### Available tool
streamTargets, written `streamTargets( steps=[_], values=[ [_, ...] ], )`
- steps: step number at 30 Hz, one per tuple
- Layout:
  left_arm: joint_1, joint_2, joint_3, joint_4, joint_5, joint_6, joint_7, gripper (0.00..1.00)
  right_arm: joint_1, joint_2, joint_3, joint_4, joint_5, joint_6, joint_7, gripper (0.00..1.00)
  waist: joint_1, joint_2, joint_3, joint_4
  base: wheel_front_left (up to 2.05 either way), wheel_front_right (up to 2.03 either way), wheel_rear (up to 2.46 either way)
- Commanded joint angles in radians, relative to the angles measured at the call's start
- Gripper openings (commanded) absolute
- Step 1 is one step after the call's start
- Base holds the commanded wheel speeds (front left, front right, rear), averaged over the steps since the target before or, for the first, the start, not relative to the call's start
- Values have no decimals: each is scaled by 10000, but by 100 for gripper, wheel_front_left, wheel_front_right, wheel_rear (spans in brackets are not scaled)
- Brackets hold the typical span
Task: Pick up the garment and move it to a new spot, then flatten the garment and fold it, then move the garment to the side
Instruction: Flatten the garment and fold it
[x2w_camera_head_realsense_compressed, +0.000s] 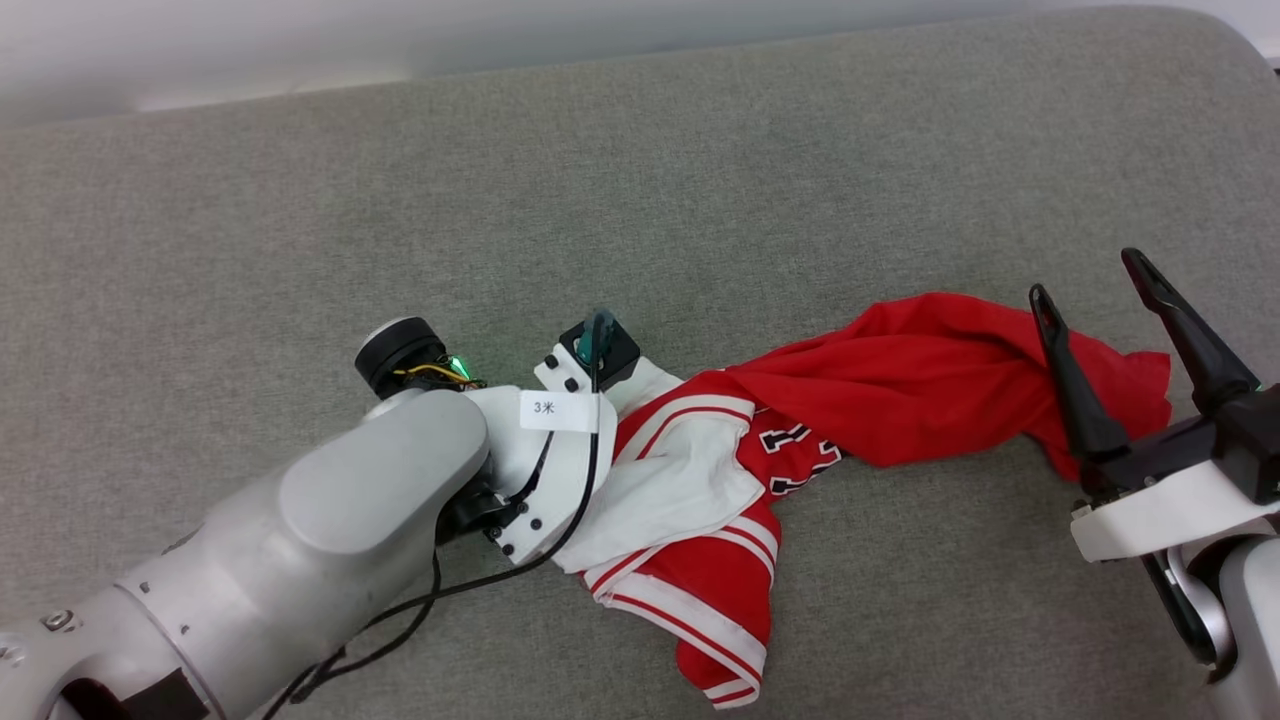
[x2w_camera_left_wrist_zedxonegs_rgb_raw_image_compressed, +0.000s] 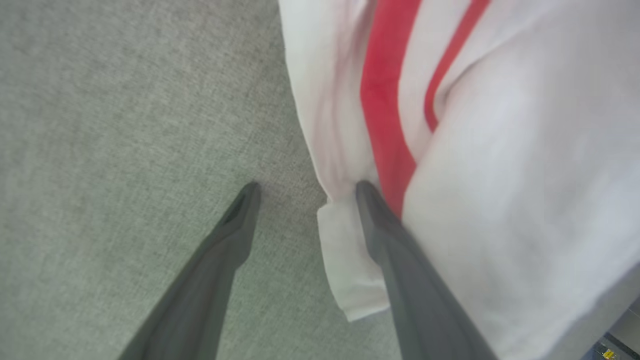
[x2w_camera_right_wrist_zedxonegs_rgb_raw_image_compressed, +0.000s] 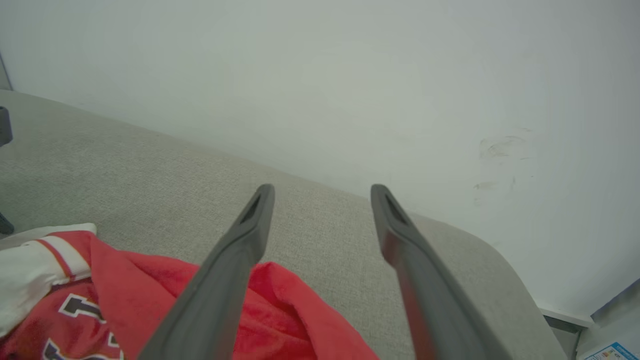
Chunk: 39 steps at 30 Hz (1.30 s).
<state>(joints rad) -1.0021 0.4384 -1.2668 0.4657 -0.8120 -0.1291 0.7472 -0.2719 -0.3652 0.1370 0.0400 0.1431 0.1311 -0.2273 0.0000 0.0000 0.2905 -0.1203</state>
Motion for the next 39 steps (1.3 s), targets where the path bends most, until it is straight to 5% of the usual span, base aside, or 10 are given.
streamTargets(
  steps=[1, 2, 13, 20, 29, 37, 38, 39],
  values=[
    [717, -25, -255, 12, 98, -3, 378, 56, -203, -42, 53, 95, 48, -7, -90, 100, 0, 0, 73, -83, 0, 0, 0],
    [905, -32, -289, -105, 151, -12, 552, 2, -233, -47, 75, 146, 45, -7, -115, 100, 0, 0, 75, -92, 0, 0, 0],
    [65, 210, -128, -818, -27, -1, -521, 0, 20, -215, 144, 631, 44, -7, -287, 100, 0, 0, -825, 524, 0, 0, 0],
    [-249, 1189, -129, -715, -595, -1, -1606, 0, 424, -247, 59, 715, 96, -7, -319, 100, 0, 0, -1381, 1072, 0, 0, 0],
    [926, 2390, 21, 834, -1399, 287, -1953, 0, 580, -176, 173, 820, 151, -7, -347, 100, 0, 0, -1462, 1145, 0, 0, 0],
    [1753, 2325, 171, 2397, -1871, 400, -2466, 0, 592, -236, 234, 915, 171, -7, -357, 100, 0, 0, -1359, 979, 0, 0, 0],
    [1760, 2268, 181, 2510, -1831, 412, -2625, 87, 614, -227, 231, 926, 172, -7, -357, 100, 0, 0, -1374, 989, 0, 0, 0],
    [1760, 2268, 181, 2510, -1831, 412, -2625, 87, 614, -227, 231, 926, 172, -7, -357, 100, 0, 0, -1374, 989, 0, 0, 0]
  ],
)
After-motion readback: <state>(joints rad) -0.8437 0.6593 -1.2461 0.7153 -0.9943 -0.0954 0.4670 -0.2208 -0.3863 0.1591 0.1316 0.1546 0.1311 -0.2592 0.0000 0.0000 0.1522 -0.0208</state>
